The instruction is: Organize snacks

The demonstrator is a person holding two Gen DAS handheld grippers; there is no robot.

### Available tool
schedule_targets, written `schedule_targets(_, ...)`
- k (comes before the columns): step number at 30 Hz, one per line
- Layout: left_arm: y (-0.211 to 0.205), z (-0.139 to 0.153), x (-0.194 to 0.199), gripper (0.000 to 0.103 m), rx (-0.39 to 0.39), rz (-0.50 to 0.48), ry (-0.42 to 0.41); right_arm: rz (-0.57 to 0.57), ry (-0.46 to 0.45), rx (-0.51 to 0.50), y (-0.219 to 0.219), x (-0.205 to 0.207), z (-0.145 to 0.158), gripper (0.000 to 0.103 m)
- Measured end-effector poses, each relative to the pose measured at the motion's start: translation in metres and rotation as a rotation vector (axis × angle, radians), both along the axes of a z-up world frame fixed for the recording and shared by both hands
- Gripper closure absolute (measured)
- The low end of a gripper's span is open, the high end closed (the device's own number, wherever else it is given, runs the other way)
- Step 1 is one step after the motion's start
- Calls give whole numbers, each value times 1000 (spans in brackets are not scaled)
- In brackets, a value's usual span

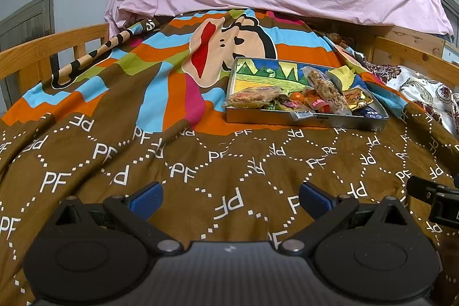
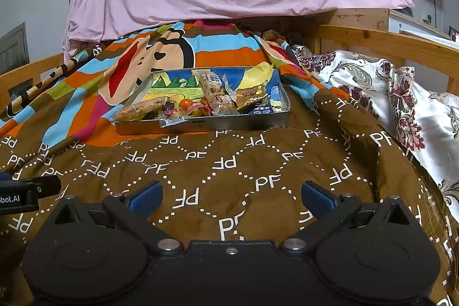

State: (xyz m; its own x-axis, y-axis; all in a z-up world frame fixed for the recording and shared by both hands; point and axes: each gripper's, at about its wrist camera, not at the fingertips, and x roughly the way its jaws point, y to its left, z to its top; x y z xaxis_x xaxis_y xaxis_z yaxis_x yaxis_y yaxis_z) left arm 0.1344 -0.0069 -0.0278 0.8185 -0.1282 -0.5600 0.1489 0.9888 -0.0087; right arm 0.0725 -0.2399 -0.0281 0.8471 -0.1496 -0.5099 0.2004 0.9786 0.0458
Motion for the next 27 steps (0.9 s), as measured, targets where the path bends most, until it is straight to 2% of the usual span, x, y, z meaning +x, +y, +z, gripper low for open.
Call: schedule_targets(27,-2,0,0,0,6,-8,0,0,4,1,0,0,0,1)
